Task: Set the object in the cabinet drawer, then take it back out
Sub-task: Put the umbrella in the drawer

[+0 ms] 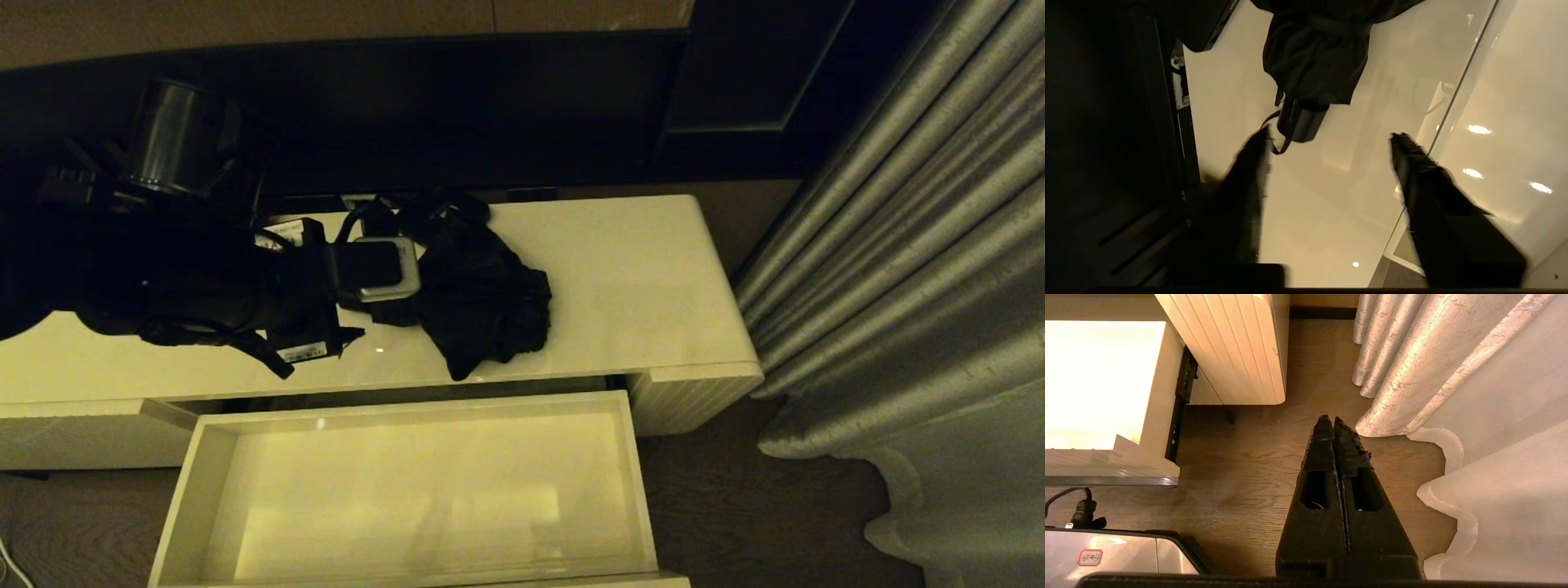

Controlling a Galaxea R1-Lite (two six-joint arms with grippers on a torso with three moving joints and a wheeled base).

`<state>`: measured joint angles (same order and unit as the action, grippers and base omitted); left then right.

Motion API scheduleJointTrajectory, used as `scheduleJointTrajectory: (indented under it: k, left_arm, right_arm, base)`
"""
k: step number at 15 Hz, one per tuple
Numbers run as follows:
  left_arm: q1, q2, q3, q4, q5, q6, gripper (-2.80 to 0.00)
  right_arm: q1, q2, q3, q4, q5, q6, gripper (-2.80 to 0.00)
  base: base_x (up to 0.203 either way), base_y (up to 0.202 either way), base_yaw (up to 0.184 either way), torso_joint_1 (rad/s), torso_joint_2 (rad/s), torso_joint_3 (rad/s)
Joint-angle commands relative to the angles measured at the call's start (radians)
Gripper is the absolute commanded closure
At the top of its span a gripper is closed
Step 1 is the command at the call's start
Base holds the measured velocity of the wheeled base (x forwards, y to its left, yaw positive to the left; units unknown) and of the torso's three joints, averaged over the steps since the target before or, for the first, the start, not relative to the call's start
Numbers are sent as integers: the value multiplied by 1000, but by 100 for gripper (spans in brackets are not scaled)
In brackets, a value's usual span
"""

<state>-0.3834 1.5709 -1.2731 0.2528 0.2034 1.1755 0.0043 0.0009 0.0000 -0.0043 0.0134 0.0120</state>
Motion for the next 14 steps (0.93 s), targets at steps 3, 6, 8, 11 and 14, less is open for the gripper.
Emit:
scheduleJointTrajectory:
  k: [3, 6, 8, 11, 14]
  left_arm:
    - [0, 48, -69, 33, 1, 8, -280]
    - [4, 91, -149, 109, -2, 7, -280]
    - [9, 117, -234, 188, -2, 1, -280]
    - [12, 134, -273, 249, -1, -5, -280]
    - [15, 138, -313, 301, -2, -6, -280]
  right_arm:
    - [0, 1, 0, 0, 0, 0, 0]
    - [0, 1, 0, 0, 0, 0, 0]
    - [0, 1, 2, 0, 0, 0, 0]
    - [0, 1, 0, 0, 0, 0, 0]
    - [0, 1, 0, 0, 0, 0, 0]
  base:
    - [0, 0, 0, 0, 0, 0]
    - [0, 0, 0, 0, 0, 0]
    - [0, 0, 0, 0, 0, 0]
    - [0, 0, 0, 0, 0, 0]
    - [0, 0, 0, 0, 0, 0]
